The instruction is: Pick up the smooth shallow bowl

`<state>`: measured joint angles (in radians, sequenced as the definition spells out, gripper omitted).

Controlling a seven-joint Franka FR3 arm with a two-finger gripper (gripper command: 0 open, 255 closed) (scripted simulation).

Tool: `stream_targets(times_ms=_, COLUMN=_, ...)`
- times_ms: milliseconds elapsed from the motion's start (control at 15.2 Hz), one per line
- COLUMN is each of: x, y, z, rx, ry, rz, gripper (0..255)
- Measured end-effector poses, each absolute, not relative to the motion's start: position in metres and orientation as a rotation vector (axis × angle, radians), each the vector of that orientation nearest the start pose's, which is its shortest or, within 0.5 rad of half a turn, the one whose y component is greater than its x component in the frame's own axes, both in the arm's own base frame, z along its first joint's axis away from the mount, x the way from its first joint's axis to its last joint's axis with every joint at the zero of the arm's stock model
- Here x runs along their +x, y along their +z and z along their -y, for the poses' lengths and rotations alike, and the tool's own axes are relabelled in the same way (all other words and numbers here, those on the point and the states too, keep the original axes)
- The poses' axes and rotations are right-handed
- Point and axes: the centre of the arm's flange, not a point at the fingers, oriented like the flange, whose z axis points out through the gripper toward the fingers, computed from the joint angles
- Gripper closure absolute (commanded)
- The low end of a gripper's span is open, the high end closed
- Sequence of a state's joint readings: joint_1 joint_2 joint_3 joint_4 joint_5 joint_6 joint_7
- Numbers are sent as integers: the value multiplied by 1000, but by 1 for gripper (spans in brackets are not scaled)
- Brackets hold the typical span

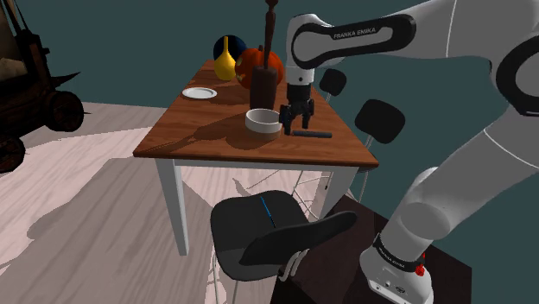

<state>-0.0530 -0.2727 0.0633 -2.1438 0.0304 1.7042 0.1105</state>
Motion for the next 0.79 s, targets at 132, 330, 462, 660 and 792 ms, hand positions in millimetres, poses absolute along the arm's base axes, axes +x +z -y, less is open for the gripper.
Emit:
stream_targets(times_ms=132, x=482, y=498, z=-4, rx=-3124, ry=259, rz=-175, gripper=0)
stream_targets(times_ms=330, x=517, y=489, z=1, rx=-3125, ry=255, rz=-179, gripper=0)
stream_targets(times_ms=462, x=543, y=488, z=4, rx=-3125, ry=250, rz=-182, gripper=0)
stream_targets(times_ms=660, x=581, y=480, z=7, rx=-3126, ry=247, rz=-187, gripper=0)
stream_targets(times_ms=792, x=606, y=474, z=10, rx=-3126, ry=243, rz=-190, gripper=0)
